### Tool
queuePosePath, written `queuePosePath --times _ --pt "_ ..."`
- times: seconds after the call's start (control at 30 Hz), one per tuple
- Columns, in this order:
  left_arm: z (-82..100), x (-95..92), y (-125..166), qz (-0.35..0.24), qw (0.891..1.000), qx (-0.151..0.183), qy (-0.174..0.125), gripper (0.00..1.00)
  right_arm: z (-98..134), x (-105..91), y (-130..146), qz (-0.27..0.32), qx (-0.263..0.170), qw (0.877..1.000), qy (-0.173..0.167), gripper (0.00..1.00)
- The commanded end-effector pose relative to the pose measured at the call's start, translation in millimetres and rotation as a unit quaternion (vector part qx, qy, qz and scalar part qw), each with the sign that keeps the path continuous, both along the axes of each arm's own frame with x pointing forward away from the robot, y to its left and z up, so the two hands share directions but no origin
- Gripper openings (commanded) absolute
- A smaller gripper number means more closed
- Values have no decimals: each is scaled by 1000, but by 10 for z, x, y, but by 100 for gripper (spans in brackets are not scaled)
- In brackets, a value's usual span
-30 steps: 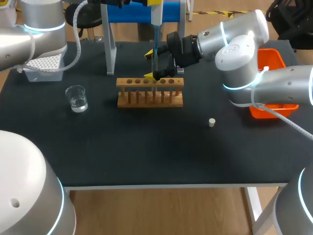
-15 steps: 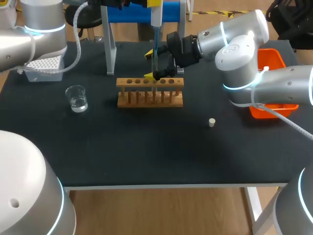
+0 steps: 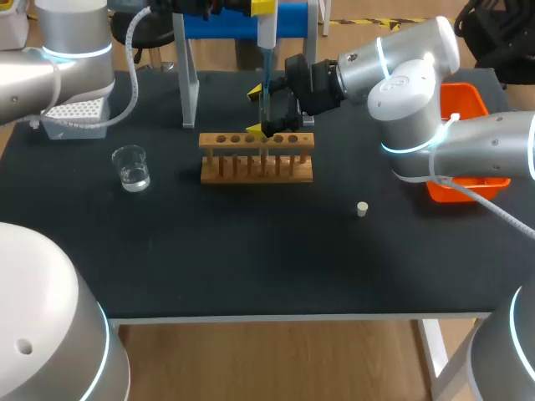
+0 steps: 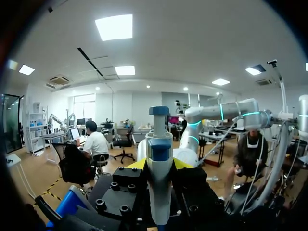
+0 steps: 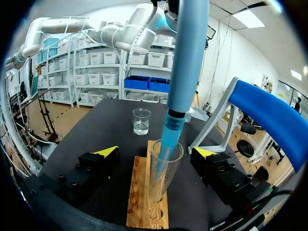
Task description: Invert the test tube, pick up the pipette, mount the tip to pipette, aspirate from beaker and dispense into the tube, eject the tip, return the pipette, and cap with the stopper.
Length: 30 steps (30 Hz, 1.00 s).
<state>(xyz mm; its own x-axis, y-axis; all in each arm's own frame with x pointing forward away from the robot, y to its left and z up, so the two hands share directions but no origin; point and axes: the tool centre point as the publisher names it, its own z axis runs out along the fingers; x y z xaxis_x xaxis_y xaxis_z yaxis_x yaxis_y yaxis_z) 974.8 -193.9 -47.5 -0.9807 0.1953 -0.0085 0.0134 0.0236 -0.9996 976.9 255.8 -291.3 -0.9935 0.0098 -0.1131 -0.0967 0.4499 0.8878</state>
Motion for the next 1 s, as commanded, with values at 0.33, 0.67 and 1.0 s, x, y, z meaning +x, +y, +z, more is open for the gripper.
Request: queuePosePath --times 0.33,0.67,1.0 --pt "-53 17 13 1 1000 -2 4 0 7 9 -9 2 -1 1000 1 100" --pt "-94 29 0 0 1000 -4 5 0 7 9 -9 2 -1 1000 1 100" --pt "-116 28 4 1 1000 -5 6 0 7 9 -9 2 -1 1000 1 100"
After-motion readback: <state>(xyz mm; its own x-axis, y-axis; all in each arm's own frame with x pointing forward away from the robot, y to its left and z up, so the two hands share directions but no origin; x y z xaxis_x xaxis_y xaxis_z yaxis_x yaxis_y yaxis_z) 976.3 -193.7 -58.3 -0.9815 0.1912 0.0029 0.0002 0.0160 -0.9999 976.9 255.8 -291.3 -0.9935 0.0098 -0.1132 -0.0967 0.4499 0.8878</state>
